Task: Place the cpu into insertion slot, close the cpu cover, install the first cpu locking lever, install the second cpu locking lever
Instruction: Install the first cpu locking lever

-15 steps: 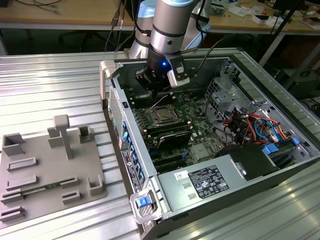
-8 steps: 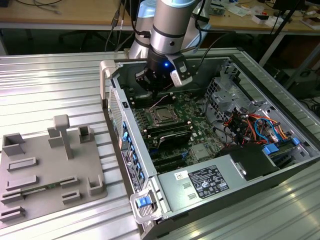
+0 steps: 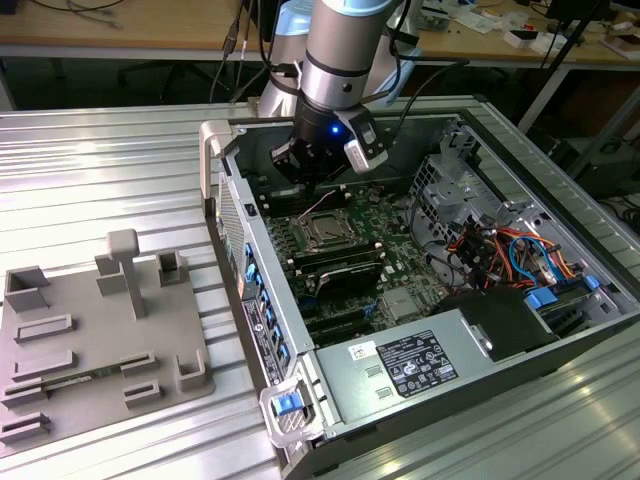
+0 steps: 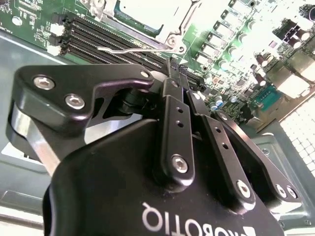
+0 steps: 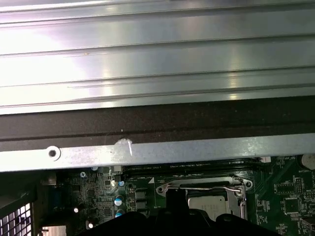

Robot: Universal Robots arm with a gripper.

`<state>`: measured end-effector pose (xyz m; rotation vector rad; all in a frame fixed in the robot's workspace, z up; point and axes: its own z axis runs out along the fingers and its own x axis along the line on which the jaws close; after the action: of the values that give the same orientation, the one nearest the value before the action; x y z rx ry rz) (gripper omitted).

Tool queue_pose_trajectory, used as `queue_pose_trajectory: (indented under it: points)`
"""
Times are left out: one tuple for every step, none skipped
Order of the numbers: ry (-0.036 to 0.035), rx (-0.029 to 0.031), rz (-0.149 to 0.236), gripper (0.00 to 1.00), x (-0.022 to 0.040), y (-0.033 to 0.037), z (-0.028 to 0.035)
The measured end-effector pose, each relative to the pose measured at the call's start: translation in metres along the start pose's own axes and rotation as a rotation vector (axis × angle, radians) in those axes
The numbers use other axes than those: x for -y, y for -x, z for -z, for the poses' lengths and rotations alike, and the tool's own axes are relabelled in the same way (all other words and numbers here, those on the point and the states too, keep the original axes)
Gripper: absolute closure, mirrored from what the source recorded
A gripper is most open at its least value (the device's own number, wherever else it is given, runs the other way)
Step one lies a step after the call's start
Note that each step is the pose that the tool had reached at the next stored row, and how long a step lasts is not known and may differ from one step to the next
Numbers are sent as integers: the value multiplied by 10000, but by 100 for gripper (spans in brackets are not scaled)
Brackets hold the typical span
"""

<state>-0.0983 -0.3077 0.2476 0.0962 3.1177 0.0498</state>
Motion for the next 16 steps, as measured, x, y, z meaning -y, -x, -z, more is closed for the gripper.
queue_pose_trajectory:
  points:
    - [0, 0, 5, 89, 0, 0, 0]
    - [1, 0, 9, 89, 0, 0, 0]
    - [0, 0, 11, 89, 0, 0, 0]
    - [0, -1, 15, 89, 0, 0, 0]
    - [0, 0, 20, 89, 0, 0, 0]
    - [1, -1, 29, 89, 0, 0, 0]
    - [1, -1, 34, 89, 0, 0, 0]
    - [1, -1, 39, 89, 0, 0, 0]
    - [1, -1, 43, 89, 0, 0, 0]
    - [1, -1, 47, 89, 0, 0, 0]
    - [1, -2, 53, 89, 0, 0, 0]
    - [1, -2, 57, 89, 0, 0, 0]
    - [2, -2, 72, 89, 0, 0, 0]
    - [2, -2, 74, 89, 0, 0, 0]
    - [2, -3, 74, 89, 0, 0, 0]
    - [2, -3, 75, 89, 0, 0, 0]
